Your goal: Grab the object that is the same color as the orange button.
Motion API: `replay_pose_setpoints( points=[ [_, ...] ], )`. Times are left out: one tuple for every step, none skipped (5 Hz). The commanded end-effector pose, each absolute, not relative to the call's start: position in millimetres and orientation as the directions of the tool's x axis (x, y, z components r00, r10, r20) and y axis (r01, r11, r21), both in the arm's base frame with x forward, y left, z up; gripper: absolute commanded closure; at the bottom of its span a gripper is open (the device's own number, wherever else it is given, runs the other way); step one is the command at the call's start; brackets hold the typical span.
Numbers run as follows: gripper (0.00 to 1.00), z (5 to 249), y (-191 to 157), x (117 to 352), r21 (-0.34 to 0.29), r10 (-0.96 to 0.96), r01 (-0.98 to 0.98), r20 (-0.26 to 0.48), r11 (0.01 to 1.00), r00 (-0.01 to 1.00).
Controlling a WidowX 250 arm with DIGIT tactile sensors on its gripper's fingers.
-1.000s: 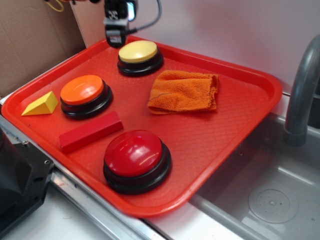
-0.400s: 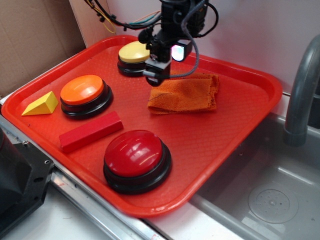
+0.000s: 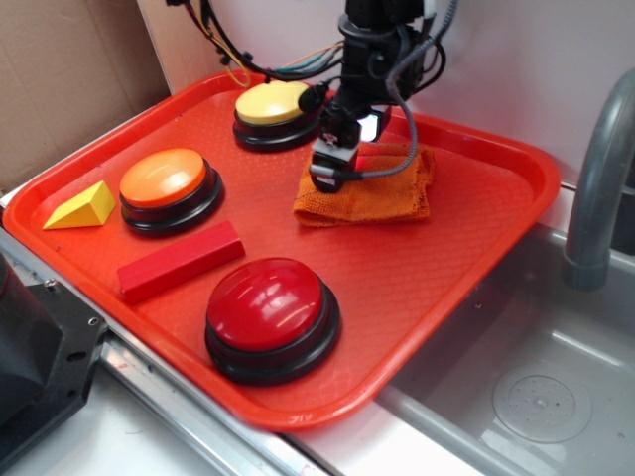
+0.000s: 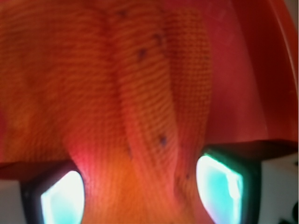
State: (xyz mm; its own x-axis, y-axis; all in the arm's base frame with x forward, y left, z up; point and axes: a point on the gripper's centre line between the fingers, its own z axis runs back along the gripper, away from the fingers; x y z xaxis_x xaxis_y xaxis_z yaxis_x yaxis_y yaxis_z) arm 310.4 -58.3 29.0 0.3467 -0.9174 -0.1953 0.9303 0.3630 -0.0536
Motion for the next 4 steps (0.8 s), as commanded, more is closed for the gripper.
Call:
replay_pose_setpoints(
  points=[
    [1.00,37,-69,310,-0.086,-0.917,0.915,-0.096,0.395,0.387],
    [1.00,45,-63,304,-0.095,-0.901,0.898,-0.112,0.429,0.418],
    [1.00,69,-47,294,0.083,-0.767,0.792,-0.207,0.605,0.607],
    [1.00,105,-42,287,0.225,-0.639,0.669,-0.198,0.709,0.743]
  ],
)
